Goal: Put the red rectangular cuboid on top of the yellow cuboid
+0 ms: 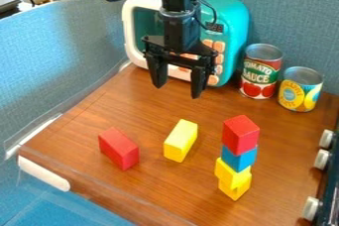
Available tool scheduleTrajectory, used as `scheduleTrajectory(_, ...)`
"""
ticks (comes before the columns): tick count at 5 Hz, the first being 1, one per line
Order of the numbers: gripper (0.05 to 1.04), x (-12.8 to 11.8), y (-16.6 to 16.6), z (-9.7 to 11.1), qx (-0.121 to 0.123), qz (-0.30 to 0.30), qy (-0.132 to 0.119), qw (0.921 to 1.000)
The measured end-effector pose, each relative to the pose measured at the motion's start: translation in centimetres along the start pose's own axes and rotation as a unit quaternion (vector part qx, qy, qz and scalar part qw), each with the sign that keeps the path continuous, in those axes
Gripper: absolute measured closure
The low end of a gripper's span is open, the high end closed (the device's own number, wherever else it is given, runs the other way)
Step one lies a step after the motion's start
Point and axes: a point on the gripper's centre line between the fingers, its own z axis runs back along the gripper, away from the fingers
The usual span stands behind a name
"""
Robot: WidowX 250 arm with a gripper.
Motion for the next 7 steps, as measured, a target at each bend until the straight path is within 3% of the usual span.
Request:
scheduleTrajectory(1, 0.084, -0.4, 0.0, -1.0, -0.003, 0.003, 0.018, 0.9998)
scheduleTrajectory(2, 0.084, -2.2, 2.2, -1.8, 0.005, 0.06, 0.046, 0.9971)
scheduleTrajectory(4, 0.084, -4.0, 5.2, -2.1, 0.029, 0.134, 0.067, 0.9883)
scheduleTrajectory(6, 0.084, -4.3, 5.0, -4.2, 0.083, 0.244, 0.062, 0.9643)
scheduleTrajectory(7, 0.084, -4.8, 5.0, -5.0, 0.09, 0.335, 0.047, 0.9368)
